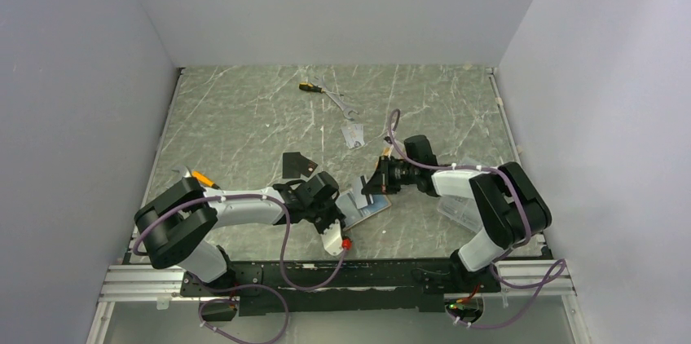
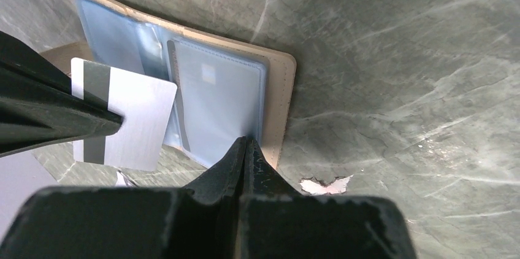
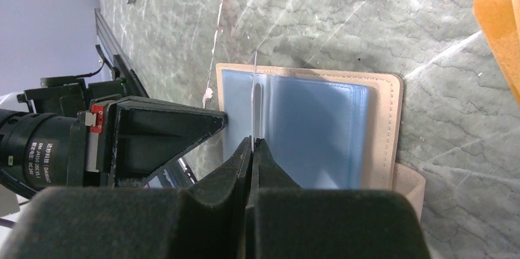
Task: Put the credit cards into the card holder
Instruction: Insert the credit card into the card holder.
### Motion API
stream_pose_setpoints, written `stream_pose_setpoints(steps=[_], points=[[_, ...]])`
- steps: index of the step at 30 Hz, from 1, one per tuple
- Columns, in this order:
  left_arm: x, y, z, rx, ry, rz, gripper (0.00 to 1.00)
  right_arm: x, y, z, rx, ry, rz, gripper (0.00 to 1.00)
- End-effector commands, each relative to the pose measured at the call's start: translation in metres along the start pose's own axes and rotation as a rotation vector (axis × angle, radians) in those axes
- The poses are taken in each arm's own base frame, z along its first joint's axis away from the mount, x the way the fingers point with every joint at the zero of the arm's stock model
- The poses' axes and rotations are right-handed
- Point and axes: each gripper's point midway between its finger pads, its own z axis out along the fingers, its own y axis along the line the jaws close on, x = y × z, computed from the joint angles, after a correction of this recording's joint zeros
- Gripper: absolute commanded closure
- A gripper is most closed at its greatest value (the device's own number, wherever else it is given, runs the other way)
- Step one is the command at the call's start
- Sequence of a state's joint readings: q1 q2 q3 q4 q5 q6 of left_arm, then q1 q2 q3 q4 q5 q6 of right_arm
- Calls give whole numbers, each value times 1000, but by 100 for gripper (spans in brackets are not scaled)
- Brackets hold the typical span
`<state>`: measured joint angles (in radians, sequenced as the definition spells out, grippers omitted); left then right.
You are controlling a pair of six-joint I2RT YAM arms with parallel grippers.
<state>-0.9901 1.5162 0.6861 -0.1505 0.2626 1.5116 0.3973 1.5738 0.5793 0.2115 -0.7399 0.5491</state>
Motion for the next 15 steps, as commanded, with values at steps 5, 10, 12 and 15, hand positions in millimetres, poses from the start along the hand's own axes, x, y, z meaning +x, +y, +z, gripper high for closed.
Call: stream_pose_setpoints(steps=[5,10,12,15], points=[[-3,-30,-1,96,-7,-10,97,-6,2,9,-28,-38,-47,100],[-2,-31,-2,101,-2,-10,98,3,-2,12,-17,-14,-52,100],[-2,-32,-3,102,1,-10,97,6,-5,12,-13,-7,-50,100],[-1,-33,-3,105,4,-14,98,13,-7,11,-15,10,-40,100]])
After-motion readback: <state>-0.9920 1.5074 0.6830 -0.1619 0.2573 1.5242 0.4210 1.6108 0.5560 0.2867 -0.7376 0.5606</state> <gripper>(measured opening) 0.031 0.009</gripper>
